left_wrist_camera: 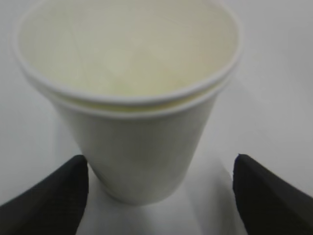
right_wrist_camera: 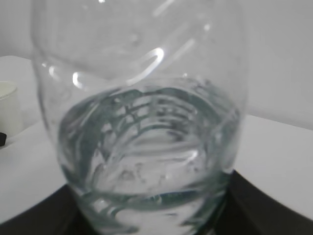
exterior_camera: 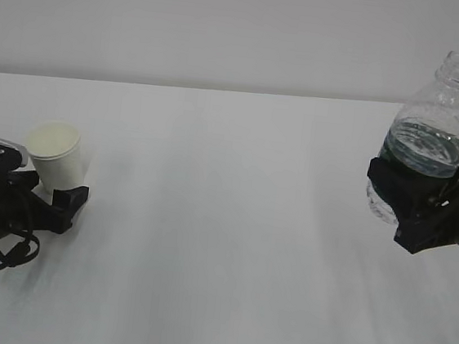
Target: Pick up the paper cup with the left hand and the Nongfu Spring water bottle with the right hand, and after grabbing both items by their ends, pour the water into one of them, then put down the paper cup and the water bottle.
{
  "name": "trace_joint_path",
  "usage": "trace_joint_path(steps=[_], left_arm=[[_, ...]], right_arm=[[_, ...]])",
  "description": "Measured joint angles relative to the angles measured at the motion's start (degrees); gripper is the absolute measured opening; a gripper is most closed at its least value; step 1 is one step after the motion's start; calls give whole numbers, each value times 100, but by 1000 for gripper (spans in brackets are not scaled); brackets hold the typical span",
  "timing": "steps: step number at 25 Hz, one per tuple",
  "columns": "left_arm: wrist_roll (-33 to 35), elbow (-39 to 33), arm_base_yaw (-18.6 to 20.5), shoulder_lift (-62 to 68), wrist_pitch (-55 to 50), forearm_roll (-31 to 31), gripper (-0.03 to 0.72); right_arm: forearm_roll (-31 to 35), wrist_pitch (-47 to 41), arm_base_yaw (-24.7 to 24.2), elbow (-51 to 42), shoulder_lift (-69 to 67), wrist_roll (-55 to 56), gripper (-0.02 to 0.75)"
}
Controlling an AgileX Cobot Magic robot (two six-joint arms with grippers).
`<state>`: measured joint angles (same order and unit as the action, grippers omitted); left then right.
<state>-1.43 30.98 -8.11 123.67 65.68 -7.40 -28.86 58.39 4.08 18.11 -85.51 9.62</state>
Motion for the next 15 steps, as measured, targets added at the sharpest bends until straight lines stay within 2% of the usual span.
trace_joint_path(steps=[15], left_arm=[[0, 218, 0, 26, 0, 43, 691]], right_arm=[[36, -14, 0, 0, 0, 0, 424]])
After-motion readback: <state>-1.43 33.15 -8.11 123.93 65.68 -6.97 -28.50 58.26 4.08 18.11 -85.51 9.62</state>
